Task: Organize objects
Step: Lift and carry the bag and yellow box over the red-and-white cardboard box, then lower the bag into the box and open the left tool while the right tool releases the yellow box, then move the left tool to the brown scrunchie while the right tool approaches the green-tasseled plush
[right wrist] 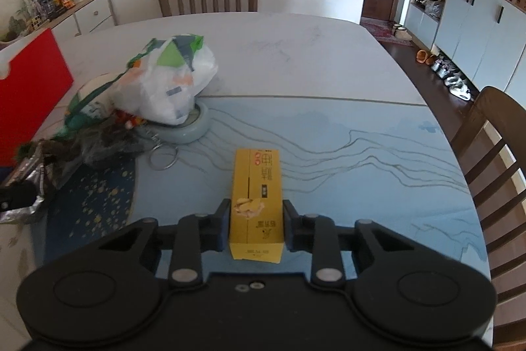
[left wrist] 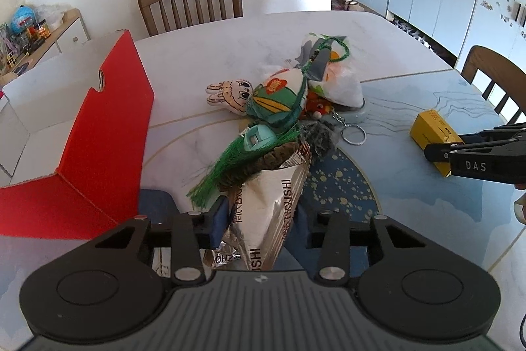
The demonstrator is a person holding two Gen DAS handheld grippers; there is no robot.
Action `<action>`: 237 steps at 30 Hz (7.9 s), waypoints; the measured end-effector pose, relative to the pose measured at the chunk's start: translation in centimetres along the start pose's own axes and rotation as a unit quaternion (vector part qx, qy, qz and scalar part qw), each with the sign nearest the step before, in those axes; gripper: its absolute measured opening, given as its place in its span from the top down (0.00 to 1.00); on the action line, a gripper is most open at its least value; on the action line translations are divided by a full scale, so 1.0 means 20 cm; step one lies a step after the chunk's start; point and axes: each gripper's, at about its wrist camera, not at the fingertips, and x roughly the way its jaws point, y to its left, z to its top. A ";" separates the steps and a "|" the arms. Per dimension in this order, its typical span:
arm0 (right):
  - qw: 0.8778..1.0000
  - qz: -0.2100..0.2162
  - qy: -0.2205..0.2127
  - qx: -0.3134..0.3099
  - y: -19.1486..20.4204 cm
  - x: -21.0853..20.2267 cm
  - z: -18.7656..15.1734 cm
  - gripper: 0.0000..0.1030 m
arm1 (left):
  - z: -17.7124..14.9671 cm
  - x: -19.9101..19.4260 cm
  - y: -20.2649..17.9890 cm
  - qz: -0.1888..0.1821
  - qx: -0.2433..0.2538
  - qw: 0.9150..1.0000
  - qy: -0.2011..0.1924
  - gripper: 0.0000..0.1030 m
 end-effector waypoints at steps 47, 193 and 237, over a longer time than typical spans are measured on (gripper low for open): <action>0.998 0.021 -0.046 -0.026 0.56 -0.57 -0.04 0.72 | -0.20 -0.22 0.49 -0.327 -0.002 0.935 0.138 0.66; 0.942 0.153 0.170 -0.247 1.98 0.23 0.50 0.68 | 0.47 0.46 1.47 -0.040 0.062 0.982 0.174 0.41; 0.950 0.223 -0.026 -0.219 1.08 -0.58 0.61 0.47 | 0.45 -0.58 0.96 -0.071 0.021 0.995 -0.067 0.34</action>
